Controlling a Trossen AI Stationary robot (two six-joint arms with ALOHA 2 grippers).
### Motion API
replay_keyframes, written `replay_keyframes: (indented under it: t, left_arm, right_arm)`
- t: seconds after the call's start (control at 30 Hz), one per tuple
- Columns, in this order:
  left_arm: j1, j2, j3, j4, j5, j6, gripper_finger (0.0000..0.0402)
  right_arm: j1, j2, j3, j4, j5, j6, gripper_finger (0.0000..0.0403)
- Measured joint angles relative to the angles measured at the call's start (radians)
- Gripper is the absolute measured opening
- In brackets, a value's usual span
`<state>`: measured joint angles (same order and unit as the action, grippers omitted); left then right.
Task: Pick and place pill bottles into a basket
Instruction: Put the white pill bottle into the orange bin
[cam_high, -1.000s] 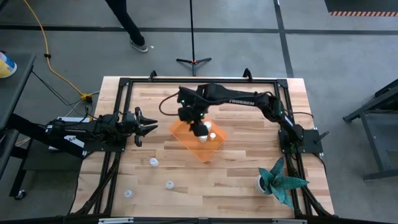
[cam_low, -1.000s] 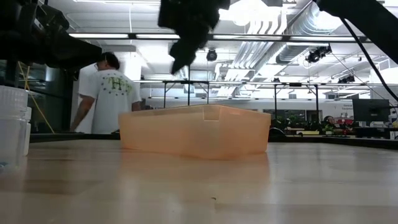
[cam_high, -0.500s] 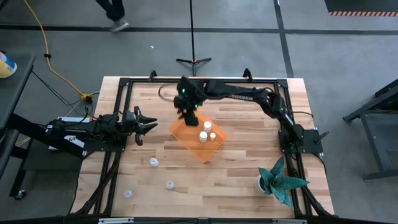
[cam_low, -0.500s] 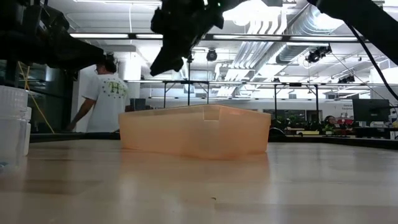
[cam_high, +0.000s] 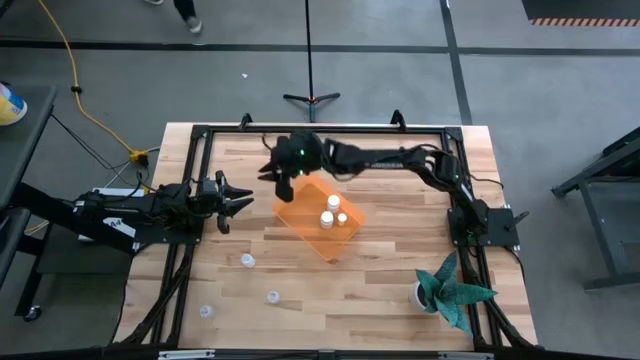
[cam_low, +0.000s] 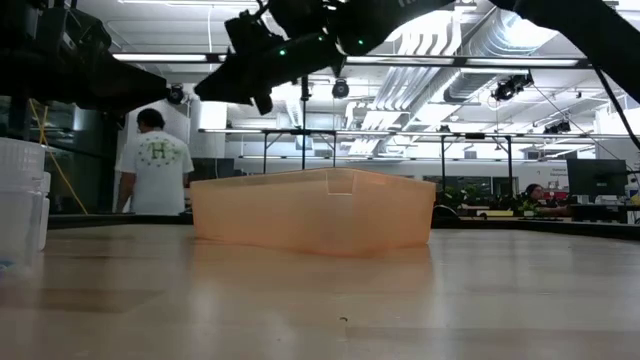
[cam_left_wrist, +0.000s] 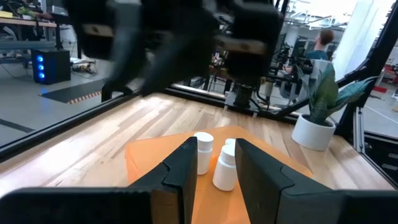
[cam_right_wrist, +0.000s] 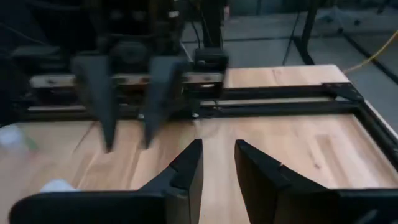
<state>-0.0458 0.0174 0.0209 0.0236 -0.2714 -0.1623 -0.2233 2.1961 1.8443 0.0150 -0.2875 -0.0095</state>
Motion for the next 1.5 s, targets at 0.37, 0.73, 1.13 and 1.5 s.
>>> replay_keyframes:
  t: [0.37, 0.73, 1.13, 1.5]
  left_arm:
    - [0.000, 0.000, 0.000, 0.000, 0.000, -0.002, 0.0143]
    - [0.000, 0.000, 0.000, 0.000, 0.001, 0.000, 0.0143]
    - [0.000, 0.000, 0.000, 0.000, 0.001, 0.023, 0.0143]
    - [0.000, 0.000, 0.000, -0.003, 0.019, 0.136, 0.0143]
  right_arm:
    - [0.019, -0.381, -0.673, 0.442, 0.155, 0.031, 0.0065]
    - [0.091, -1.109, -1.392, 0.624, 0.401, 0.022, 0.0063]
    - [0.190, -1.719, -1.731, 0.415, 0.594, 0.080, 0.0062]
    - [0.191, -1.843, -1.834, 0.379, 0.516, 0.055, 0.0062]
